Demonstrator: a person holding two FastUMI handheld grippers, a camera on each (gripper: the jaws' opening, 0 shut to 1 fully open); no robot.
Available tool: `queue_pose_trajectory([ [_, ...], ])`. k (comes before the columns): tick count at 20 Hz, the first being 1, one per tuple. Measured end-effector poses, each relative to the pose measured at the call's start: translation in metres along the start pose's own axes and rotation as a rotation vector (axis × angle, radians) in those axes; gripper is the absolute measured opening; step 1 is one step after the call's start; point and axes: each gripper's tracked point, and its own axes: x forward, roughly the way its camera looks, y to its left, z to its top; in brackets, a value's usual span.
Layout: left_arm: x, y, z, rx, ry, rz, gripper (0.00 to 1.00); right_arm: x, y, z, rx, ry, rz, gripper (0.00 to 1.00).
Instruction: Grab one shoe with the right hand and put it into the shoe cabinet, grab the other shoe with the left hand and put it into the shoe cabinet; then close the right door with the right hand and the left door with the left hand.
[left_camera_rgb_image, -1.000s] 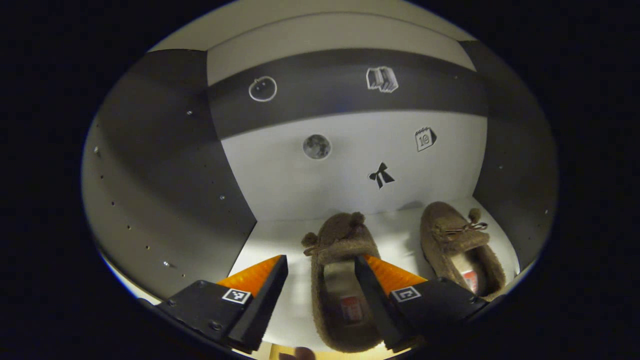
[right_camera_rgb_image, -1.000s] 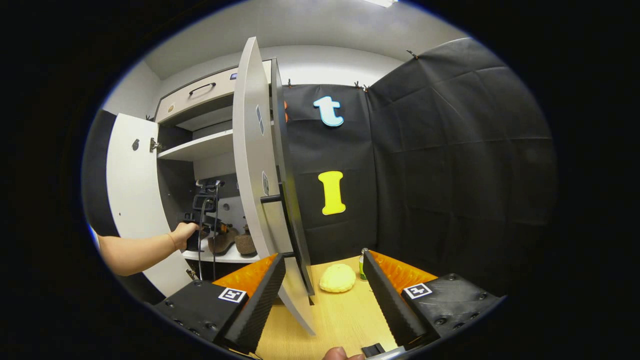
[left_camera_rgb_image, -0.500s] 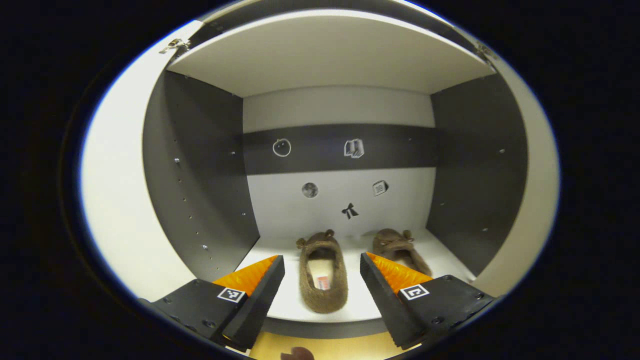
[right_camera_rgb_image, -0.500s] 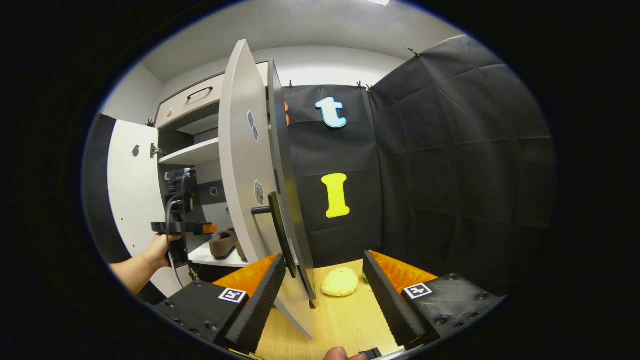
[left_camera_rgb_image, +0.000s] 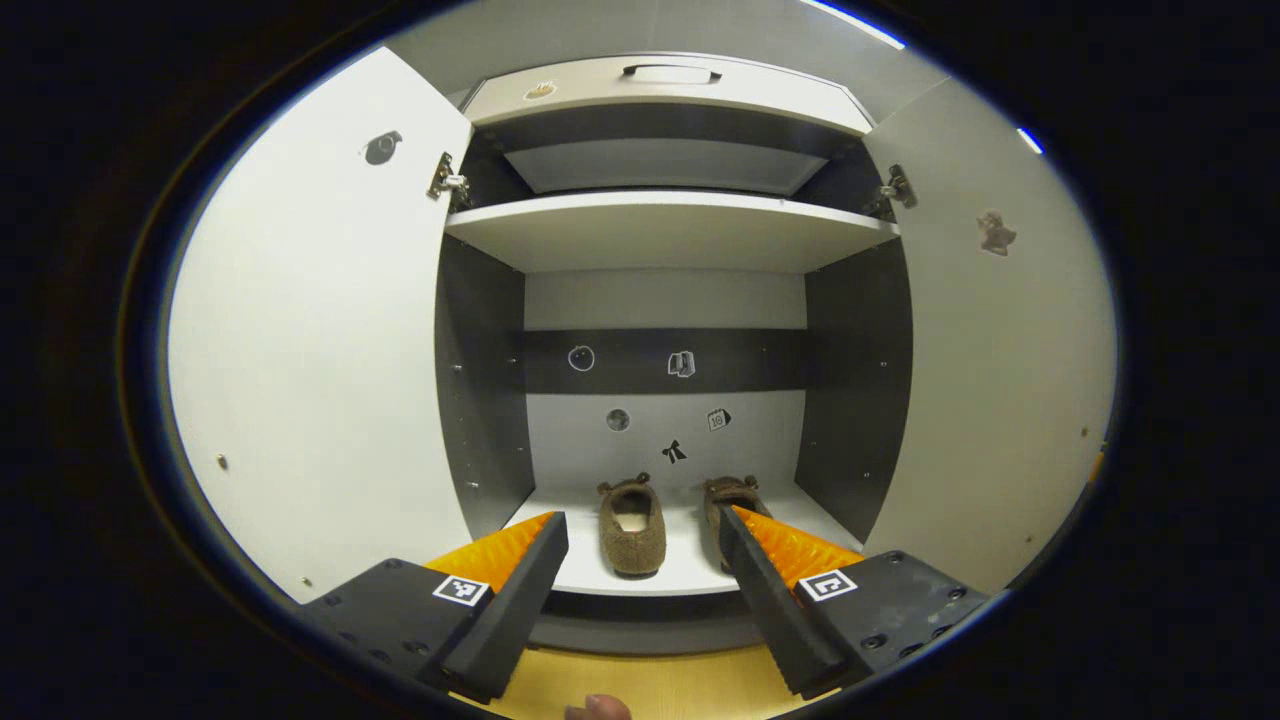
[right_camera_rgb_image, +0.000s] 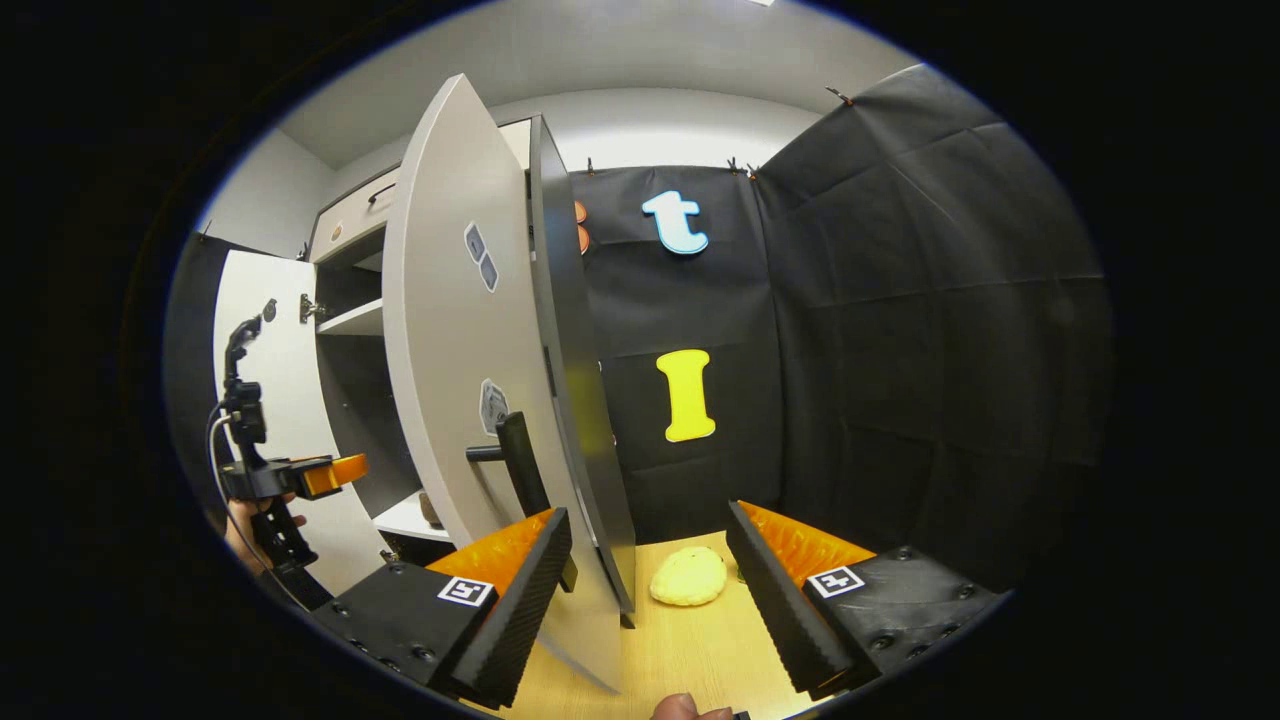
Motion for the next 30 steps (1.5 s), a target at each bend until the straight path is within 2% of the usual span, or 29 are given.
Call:
queue_pose_trajectory([
  [1,-0.009,0.0,0.0,-0.001,-0.008,0.0,0.99,0.004,0.001,0.0,-0.006,0.0,0.006,0.98],
  [3,-0.03,-0.005,-0.001,-0.025,-0.01,-0.007,0.96,0.009,0.005,-0.001,0.0,0.003,0.014,0.98],
  [13,-0.099,-0.004,-0.03,-0.087,0.055,-0.046,0.97,0.012,0.017,0.003,0.031,-0.009,0.034,0.98],
  [16,-0.107,0.011,-0.038,-0.085,0.066,-0.028,0.97,0.01,0.021,0.006,-0.02,-0.036,0.014,0.98],
  [22,-0.113,0.04,-0.046,-0.084,0.078,-0.016,0.97,0.005,0.037,0.001,-0.005,-0.032,-0.007,0.98],
  [27,-0.114,0.053,-0.05,-0.085,0.083,-0.032,0.97,0.004,0.077,-0.007,-0.019,-0.03,0.037,1.0],
  [30,-0.115,0.059,-0.053,-0.084,0.087,-0.047,0.97,0.006,0.102,-0.012,-0.014,-0.022,0.068,0.98],
])
